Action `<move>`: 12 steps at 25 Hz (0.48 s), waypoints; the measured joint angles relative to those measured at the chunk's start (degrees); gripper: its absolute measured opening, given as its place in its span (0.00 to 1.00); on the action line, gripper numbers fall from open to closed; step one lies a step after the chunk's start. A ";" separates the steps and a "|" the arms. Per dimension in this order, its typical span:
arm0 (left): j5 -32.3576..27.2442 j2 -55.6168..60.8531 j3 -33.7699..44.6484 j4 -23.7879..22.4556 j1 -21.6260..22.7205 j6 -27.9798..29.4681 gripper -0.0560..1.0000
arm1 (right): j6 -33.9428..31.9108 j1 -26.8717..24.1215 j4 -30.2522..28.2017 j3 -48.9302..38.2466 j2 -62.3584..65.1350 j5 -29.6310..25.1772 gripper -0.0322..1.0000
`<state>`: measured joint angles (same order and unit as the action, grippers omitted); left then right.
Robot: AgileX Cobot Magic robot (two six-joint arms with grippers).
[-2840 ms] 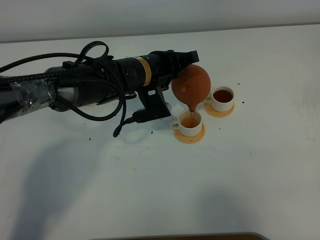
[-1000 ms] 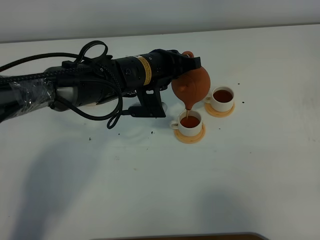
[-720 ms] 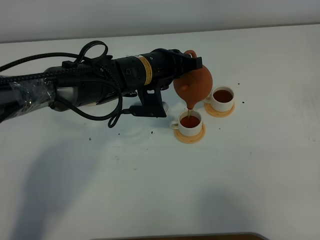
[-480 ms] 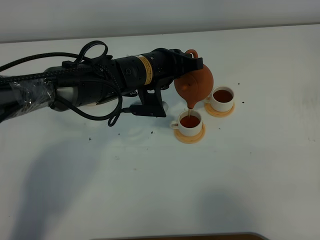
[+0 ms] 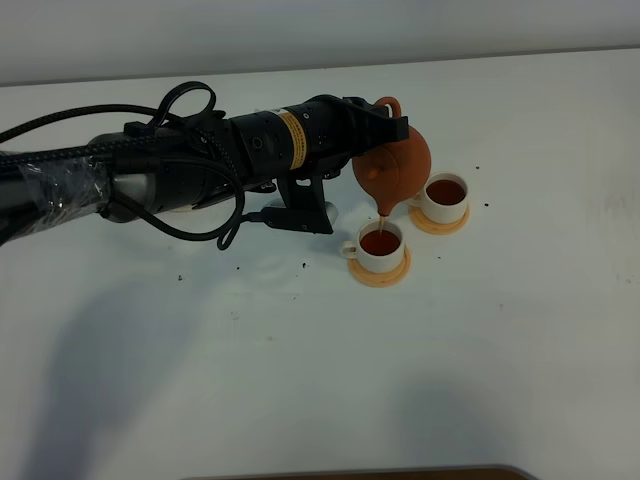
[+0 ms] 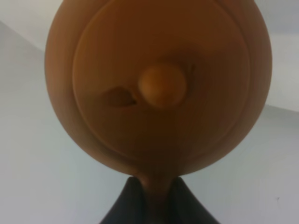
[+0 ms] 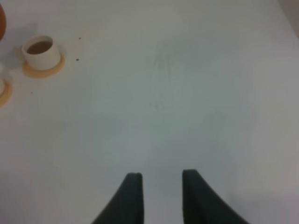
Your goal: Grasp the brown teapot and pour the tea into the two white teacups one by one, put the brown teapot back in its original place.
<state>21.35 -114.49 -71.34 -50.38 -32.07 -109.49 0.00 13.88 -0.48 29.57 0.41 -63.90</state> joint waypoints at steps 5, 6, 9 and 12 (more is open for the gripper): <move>0.27 0.00 0.00 0.00 0.00 -0.98 0.19 | 0.00 0.00 0.00 0.00 0.00 0.00 0.26; 0.42 0.00 0.00 0.00 0.00 -1.25 0.19 | 0.00 0.00 0.00 0.00 0.00 0.00 0.26; 0.94 0.00 0.00 0.00 0.00 -1.52 0.19 | 0.00 0.00 0.00 0.00 0.00 0.00 0.26; 1.21 0.00 0.00 -0.61 0.00 -1.54 0.19 | 0.00 0.00 0.00 0.00 0.00 0.00 0.26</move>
<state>22.56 -114.49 -71.34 -50.99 -32.07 -111.03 0.00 13.88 -0.48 29.57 0.41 -63.90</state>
